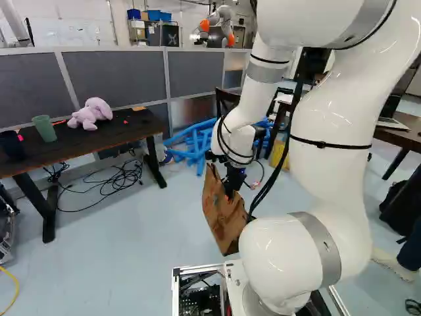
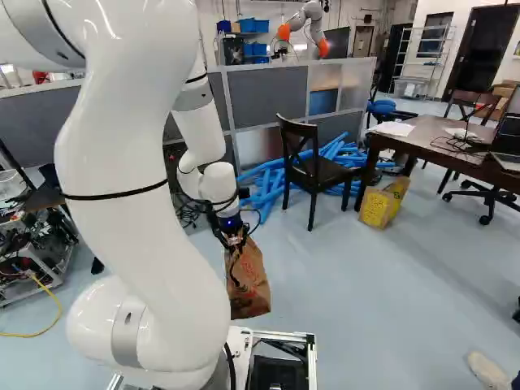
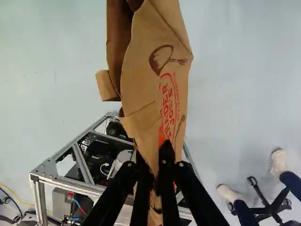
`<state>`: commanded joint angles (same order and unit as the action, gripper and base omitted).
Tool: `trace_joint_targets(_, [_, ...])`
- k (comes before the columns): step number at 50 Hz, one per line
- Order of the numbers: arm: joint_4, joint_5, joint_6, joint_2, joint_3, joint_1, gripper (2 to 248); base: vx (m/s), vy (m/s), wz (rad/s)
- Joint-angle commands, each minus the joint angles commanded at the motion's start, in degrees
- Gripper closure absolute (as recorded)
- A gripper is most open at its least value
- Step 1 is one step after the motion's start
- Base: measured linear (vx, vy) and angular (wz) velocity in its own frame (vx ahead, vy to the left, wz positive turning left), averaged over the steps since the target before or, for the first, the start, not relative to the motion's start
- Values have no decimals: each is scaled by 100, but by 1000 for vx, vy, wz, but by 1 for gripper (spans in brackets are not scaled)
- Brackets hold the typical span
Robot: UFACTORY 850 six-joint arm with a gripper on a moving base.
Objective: Pick up the bag on the ground and place it on the table
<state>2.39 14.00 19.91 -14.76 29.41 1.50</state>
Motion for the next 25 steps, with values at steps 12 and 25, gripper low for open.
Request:
trace_joint_targets(12, [-13, 262, 0, 351, -74, -54, 225, 0, 0, 0])
trace_joint_targets(25, [-14, 513, 0, 717, -128, -112, 225, 0, 0, 0])
